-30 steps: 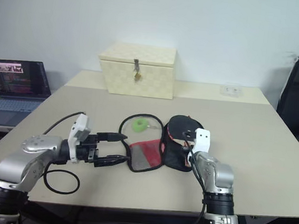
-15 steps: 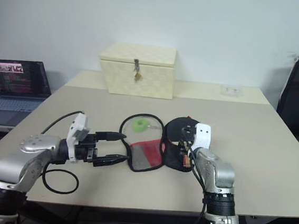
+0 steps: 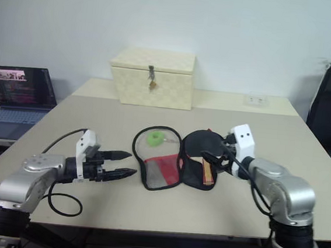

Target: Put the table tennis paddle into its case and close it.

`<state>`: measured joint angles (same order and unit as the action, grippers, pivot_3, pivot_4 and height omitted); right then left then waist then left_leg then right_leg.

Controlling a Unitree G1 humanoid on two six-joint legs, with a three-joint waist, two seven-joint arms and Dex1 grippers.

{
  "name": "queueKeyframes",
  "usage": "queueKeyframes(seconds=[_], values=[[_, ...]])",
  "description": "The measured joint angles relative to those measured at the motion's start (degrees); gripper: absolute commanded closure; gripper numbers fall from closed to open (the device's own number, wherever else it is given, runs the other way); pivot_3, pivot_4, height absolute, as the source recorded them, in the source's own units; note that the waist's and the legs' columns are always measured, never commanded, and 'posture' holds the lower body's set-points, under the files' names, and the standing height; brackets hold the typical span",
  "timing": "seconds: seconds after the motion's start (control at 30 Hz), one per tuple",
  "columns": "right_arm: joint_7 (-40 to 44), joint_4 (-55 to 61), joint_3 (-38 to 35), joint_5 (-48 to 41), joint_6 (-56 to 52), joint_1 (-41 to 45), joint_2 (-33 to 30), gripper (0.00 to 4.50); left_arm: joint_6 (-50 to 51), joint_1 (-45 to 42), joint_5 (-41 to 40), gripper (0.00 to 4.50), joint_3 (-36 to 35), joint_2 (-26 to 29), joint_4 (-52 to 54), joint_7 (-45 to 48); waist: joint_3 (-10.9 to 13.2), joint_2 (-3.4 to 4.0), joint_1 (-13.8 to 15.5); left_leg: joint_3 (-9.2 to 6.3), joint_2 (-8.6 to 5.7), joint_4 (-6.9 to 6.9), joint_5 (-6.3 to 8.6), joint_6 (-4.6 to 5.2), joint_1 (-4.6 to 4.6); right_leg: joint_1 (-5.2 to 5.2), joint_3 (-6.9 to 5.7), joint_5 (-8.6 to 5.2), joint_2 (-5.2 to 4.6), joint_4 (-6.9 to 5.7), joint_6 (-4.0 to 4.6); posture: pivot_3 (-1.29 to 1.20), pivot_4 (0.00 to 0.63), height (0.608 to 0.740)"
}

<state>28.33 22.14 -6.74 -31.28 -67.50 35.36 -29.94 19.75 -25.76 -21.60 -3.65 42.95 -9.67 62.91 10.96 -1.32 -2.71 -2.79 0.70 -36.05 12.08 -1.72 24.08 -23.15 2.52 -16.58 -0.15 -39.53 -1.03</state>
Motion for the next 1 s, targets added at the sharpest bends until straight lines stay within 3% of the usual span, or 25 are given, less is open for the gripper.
queueKeyframes(seconds=[0.2, 0.23, 0.73, 1.0], values=[[7.7, 3.6, -1.2, -6.7, -0.3, -1.9, -6.3, 0.32, -7.1, -4.9, 8.1, 4.35, 3.5, -1.3, -12.6, -2.4, 0.0, -0.03, 0.0, 0.03, -0.01, -0.03, 0.00, 0.01, 0.00, 0.01, 0.02, 0.00, 0.01, -0.01, 0.00, 0.00, 0.150, 0.740], [7.9, 3.6, -1.2, -7.1, -0.3, -2.3, -6.7, 0.32, -8.0, -5.8, 9.0, 4.46, 3.7, -2.2, -14.7, -2.8, 0.0, -0.03, 0.0, 0.02, -0.03, -0.04, 0.00, 0.00, 0.02, 0.01, -0.01, 0.00, 0.00, -0.02, 0.00, 0.00, 0.150, 0.740], [7.2, 4.6, -0.8, -7.8, 1.8, -4.5, -8.2, 0.32, -20.7, -23.7, 19.7, 4.46, 8.0, -14.9, -45.3, -11.2, 0.0, -0.07, 1.0, -0.02, -0.13, -0.23, 0.00, 0.01, 0.14, 0.02, -0.12, 0.00, -0.01, -0.12, -0.02, 0.00, 0.150, 0.740], [7.1, 4.7, -2.5, -8.3, 2.0, -5.8, -12.6, 0.32, -22.6, -31.5, 20.2, 4.46, 8.6, -23.5, -48.7, -8.2, 0.0, -0.10, 1.4, -0.30, -0.17, -0.80, 0.01, 0.02, 0.62, -0.07, -0.39, 0.05, -0.01, -0.16, -0.11, 0.00, 0.150, 0.740]])
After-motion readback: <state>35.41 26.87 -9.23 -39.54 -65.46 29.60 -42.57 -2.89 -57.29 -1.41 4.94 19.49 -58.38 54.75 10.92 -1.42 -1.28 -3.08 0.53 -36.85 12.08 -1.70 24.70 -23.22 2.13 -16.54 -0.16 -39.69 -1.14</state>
